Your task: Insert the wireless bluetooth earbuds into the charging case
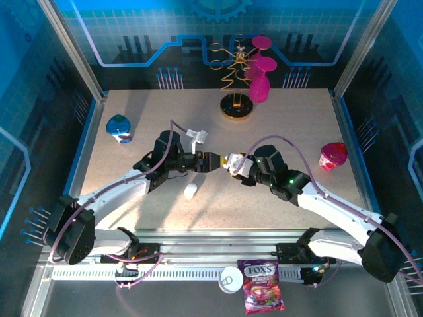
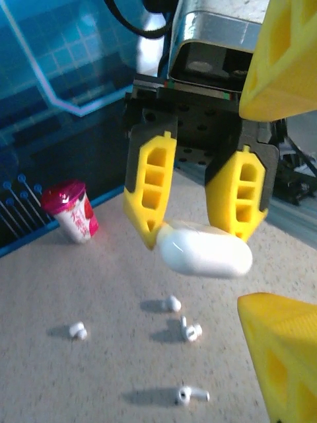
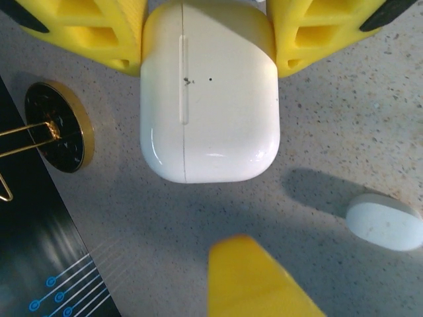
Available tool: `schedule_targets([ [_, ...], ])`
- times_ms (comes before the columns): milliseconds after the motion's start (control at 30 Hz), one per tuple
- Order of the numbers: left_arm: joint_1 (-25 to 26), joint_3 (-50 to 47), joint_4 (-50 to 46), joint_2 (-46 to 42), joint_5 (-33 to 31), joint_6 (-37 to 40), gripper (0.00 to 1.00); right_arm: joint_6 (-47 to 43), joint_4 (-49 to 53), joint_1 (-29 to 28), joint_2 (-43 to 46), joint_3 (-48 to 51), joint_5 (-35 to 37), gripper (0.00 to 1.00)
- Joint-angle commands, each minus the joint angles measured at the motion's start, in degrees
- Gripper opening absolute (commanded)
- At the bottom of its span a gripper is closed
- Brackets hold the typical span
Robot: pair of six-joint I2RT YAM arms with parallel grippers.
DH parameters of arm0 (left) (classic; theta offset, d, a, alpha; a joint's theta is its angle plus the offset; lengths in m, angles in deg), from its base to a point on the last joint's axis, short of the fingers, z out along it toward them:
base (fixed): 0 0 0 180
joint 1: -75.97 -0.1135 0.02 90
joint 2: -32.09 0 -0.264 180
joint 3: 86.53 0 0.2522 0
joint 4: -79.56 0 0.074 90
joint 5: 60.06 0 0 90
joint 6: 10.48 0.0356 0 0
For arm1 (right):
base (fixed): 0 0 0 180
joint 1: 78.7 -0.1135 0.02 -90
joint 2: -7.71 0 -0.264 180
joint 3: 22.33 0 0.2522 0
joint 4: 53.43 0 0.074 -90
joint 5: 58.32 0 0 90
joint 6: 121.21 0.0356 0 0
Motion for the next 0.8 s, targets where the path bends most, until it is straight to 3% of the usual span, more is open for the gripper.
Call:
schedule_targets([
  [0, 1.6, 0.2, 4.6, 1.4, 3.0, -0.6, 0.62, 1.7, -2.3, 0.6, 1.4, -2.2, -3.3, 0.33],
  [300, 2.6, 1.2, 3.2, 3.1, 1.5, 0.4, 0.55, 2.9, -3.0, 0.8, 3.1, -2.2, -4.4, 0.33],
  [433, 2.5, 0.7, 2.1, 1.9, -0.5, 2.7, 0.68, 2.9, -2.4, 0.8, 4.4, -1.9, -3.8, 0.32],
  [767, 2.5, 1.6, -1.1, 2.0, -2.1, 4.9, 0.69, 3.2, -1.2, 0.8, 5.5, -2.1, -4.2, 0.32],
])
